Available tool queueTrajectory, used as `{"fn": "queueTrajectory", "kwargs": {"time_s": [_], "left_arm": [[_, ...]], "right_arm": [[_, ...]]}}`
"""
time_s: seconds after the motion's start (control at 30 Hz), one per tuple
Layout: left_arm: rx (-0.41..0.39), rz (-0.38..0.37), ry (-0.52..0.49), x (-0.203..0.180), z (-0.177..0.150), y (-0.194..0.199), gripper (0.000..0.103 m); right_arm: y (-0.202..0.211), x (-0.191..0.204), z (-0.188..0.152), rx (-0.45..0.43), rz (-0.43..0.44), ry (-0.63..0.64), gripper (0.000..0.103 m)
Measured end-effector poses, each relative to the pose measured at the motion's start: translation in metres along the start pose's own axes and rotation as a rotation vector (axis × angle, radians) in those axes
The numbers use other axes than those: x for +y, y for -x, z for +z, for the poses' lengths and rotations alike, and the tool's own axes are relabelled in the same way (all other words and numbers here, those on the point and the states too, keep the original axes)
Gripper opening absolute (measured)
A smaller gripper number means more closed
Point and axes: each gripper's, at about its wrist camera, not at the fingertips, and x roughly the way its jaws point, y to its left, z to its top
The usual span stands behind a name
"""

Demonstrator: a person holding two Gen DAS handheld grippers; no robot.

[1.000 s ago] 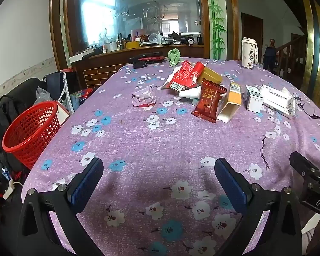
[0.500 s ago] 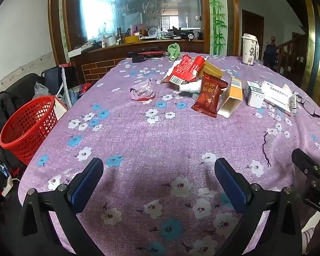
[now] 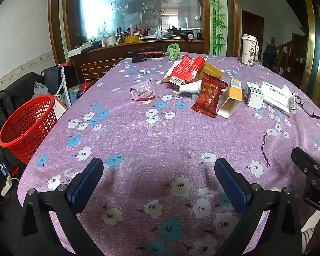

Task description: Collect trash

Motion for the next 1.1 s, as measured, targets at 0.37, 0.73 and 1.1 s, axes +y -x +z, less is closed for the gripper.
{"fn": "queueTrajectory", "kwargs": {"time_s": [0.37, 0.73, 1.1], "left_arm": [[0.033, -0.046, 0.004, -0.002, -0.009, 0.002, 0.103], [-0.004, -0.042, 0.043, 0.006, -0.018, 0.016, 0.103], [-0.010, -0.041, 0.039, 0.006, -0.019, 0.018, 0.103]], "right_arm": [[-0.002, -0.002, 0.001, -0.006, -0.001, -0.003, 0.103], [-0.002, -0.002, 0.000, -0.005, 0.001, 0.002, 0.103], [-0.002, -0.002, 0.000, -0.004, 0.001, 0.001, 0.103]]}}
